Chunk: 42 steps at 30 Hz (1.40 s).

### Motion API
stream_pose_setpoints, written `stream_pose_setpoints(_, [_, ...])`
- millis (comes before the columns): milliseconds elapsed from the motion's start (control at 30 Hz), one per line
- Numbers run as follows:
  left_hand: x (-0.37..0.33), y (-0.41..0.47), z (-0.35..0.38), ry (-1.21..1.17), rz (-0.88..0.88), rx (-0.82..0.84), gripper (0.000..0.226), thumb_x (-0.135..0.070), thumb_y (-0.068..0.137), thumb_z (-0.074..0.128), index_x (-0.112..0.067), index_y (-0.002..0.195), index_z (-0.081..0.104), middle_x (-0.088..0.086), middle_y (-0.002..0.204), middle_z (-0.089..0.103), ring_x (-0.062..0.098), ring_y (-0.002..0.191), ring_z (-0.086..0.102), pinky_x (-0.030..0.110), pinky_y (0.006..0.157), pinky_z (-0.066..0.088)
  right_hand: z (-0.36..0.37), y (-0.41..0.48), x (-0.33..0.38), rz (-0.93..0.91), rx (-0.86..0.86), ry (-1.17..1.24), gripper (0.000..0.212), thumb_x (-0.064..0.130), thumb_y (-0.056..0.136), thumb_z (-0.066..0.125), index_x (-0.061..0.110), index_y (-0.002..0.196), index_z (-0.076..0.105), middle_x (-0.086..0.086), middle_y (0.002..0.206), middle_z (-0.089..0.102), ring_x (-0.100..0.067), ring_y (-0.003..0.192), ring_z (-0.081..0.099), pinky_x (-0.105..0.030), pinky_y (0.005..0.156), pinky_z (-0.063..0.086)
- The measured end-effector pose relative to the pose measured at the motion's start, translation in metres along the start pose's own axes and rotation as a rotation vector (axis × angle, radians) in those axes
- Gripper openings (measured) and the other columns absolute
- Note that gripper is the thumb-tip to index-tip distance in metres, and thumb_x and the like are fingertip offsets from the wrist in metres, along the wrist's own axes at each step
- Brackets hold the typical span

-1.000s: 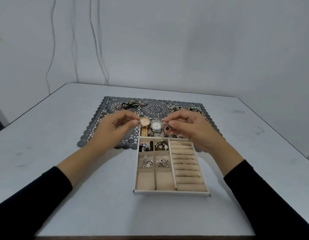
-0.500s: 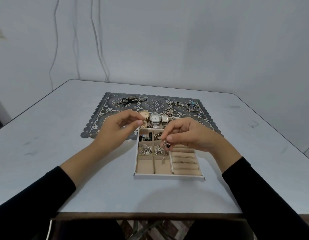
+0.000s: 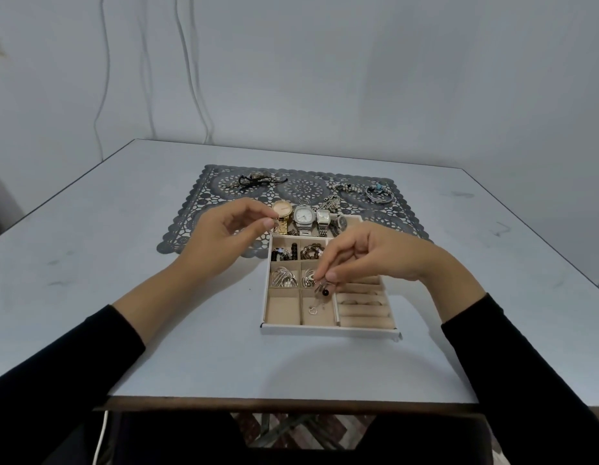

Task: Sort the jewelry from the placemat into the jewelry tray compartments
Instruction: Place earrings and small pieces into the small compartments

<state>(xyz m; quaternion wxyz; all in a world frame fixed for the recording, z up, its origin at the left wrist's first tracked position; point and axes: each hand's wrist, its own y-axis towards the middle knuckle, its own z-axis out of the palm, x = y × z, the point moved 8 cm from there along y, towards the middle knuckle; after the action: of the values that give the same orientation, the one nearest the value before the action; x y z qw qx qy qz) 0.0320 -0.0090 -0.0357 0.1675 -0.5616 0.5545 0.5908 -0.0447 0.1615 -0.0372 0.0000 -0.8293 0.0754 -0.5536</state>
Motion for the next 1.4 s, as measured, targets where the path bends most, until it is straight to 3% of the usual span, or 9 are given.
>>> stream_pose_setpoints(267, [0.001,0.003,-0.001,0.015,0.013,0.003,0.011,-0.022,0.086,0.069,-0.024,0.096,0.072,0.003,0.090,0.072,0.015,0.084,0.066,0.023,0.068,0.057,0.012,0.001,0.002,0.068,0.085,-0.072,0.018,-0.005,0.086,0.064,-0.002,0.102,0.070,-0.023,0.094,0.072,-0.028,0.087,0.070,-0.038,0.086,0.056])
stream_pose_setpoints(433, [0.001,0.002,-0.001,0.028,0.018,-0.003,0.012,-0.024,0.085,0.069,-0.024,0.097,0.071,0.005,0.093,0.073,0.018,0.087,0.068,0.038,0.076,0.058,0.014,0.004,0.004,0.109,0.048,-0.156,0.018,-0.001,0.086,0.067,0.002,0.103,0.073,-0.019,0.093,0.073,-0.029,0.088,0.071,-0.042,0.090,0.055])
stream_pose_setpoints(667, [0.000,0.001,0.000,0.048,0.032,0.019,0.012,-0.020,0.088,0.069,-0.024,0.099,0.072,0.005,0.095,0.074,0.030,0.092,0.069,0.052,0.077,0.058,0.018,0.002,0.012,0.140,0.041,-0.335,0.019,0.007,0.083,0.072,0.012,0.101,0.076,-0.002,0.090,0.076,-0.018,0.086,0.072,-0.026,0.085,0.056])
stream_pose_setpoints(767, [-0.001,0.001,0.002,0.047,0.038,0.024,0.013,-0.023,0.087,0.069,-0.021,0.099,0.071,0.006,0.094,0.074,0.031,0.090,0.069,0.048,0.077,0.058,0.021,0.003,0.014,0.142,0.033,-0.365,0.018,0.007,0.083,0.073,0.012,0.099,0.077,0.000,0.088,0.076,-0.016,0.084,0.072,-0.019,0.080,0.055])
stream_pose_setpoints(867, [0.000,0.001,0.003,0.036,0.028,0.020,0.011,-0.019,0.088,0.069,-0.022,0.098,0.072,0.008,0.090,0.072,0.030,0.079,0.065,0.038,0.065,0.055,0.022,0.004,0.015,0.129,0.024,-0.406,0.017,0.007,0.082,0.073,0.012,0.098,0.077,0.001,0.086,0.076,-0.012,0.081,0.072,-0.016,0.076,0.054])
stream_pose_setpoints(967, [-0.002,0.000,0.004,0.037,0.034,0.022,0.010,-0.017,0.088,0.069,-0.018,0.098,0.071,0.015,0.090,0.070,0.037,0.077,0.063,0.045,0.066,0.052,0.024,0.004,0.019,0.096,0.005,-0.454,0.016,0.008,0.082,0.074,0.014,0.096,0.078,0.006,0.084,0.076,-0.007,0.077,0.071,-0.018,0.076,0.055])
stream_pose_setpoints(1100, [-0.007,-0.001,0.007,0.027,0.046,0.029,0.012,-0.022,0.086,0.067,-0.020,0.097,0.071,0.013,0.089,0.070,0.041,0.078,0.062,0.052,0.065,0.051,0.022,0.004,0.018,0.068,-0.015,-0.508,0.015,0.008,0.081,0.075,0.015,0.094,0.078,0.006,0.085,0.076,-0.007,0.078,0.071,-0.030,0.081,0.057])
stream_pose_setpoints(1200, [-0.007,-0.002,0.006,0.022,0.053,0.034,0.011,-0.015,0.088,0.067,-0.019,0.098,0.070,0.019,0.091,0.069,0.050,0.084,0.059,0.055,0.069,0.051,0.019,0.003,0.016,0.047,-0.019,-0.491,0.017,0.009,0.081,0.076,0.014,0.096,0.078,0.004,0.087,0.076,-0.009,0.081,0.072,-0.036,0.083,0.057])
stream_pose_setpoints(1400, [-0.009,-0.003,0.008,0.037,0.051,0.051,0.016,-0.013,0.088,0.067,-0.006,0.103,0.070,0.023,0.095,0.069,0.046,0.090,0.062,0.055,0.076,0.052,-0.011,-0.014,0.020,-0.048,-0.238,-0.244,0.019,0.009,0.085,0.070,0.008,0.104,0.074,-0.006,0.092,0.075,-0.018,0.089,0.071,-0.028,0.084,0.056])
